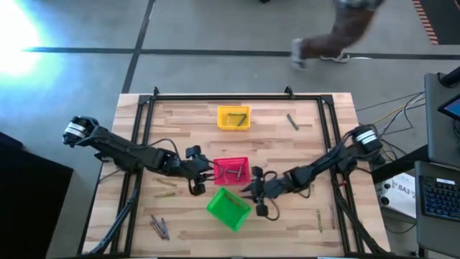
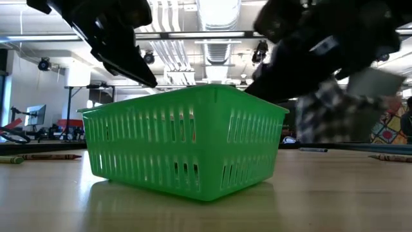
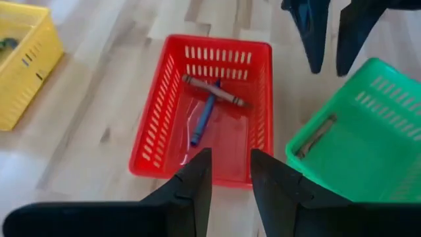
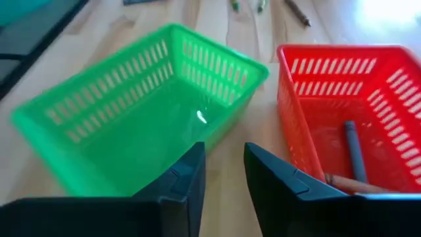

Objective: Sort crayons
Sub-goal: Adjust the green bin

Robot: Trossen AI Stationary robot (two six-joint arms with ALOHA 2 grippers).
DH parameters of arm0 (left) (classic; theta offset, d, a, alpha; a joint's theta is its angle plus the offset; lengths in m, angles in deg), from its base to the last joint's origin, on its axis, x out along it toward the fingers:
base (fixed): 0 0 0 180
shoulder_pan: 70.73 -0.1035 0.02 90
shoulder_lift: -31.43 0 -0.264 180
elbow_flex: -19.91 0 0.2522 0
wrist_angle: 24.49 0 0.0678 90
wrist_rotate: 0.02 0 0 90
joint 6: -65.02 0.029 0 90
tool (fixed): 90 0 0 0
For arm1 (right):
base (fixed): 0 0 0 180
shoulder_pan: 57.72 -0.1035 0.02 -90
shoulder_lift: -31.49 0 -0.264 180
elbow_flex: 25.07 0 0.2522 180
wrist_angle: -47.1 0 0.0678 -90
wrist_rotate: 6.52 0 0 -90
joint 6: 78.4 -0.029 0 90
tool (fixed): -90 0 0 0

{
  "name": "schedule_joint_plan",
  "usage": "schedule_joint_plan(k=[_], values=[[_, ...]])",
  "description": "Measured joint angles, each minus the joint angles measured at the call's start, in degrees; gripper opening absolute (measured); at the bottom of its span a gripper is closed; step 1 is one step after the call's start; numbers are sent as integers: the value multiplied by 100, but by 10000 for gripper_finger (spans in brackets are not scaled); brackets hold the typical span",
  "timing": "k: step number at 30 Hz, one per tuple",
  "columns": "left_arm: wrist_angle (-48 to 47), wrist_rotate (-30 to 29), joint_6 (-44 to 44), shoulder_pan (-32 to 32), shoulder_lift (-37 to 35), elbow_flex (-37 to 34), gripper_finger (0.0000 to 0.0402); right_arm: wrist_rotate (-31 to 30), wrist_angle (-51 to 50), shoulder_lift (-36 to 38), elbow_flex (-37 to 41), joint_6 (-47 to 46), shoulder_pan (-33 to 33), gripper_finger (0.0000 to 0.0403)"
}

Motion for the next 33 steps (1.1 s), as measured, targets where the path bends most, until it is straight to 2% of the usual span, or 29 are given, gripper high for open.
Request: schedule_joint_plan(k=[9,16,18,22,26,29,33], values=[[-73,142,-150,13,88,94,87,-32,-342,-822,-994,440,4,58],[-422,375,-372,74,88,90,87,292,-1832,-834,-1658,701,-60,43],[-567,512,-525,114,88,90,87,-44,-2100,-748,-1719,578,-111,43],[-846,1187,-879,314,90,78,87,-1074,-2490,-457,-1724,259,-246,44],[-1008,1362,-1452,668,93,-130,84,-1515,-2869,-17,-1695,-72,-476,43],[-536,1361,-1879,918,202,-327,79,-1789,-2894,284,-1612,-113,-633,43],[494,1367,-1944,1197,659,-503,77,-2148,-2900,667,-1480,-139,-833,43]])
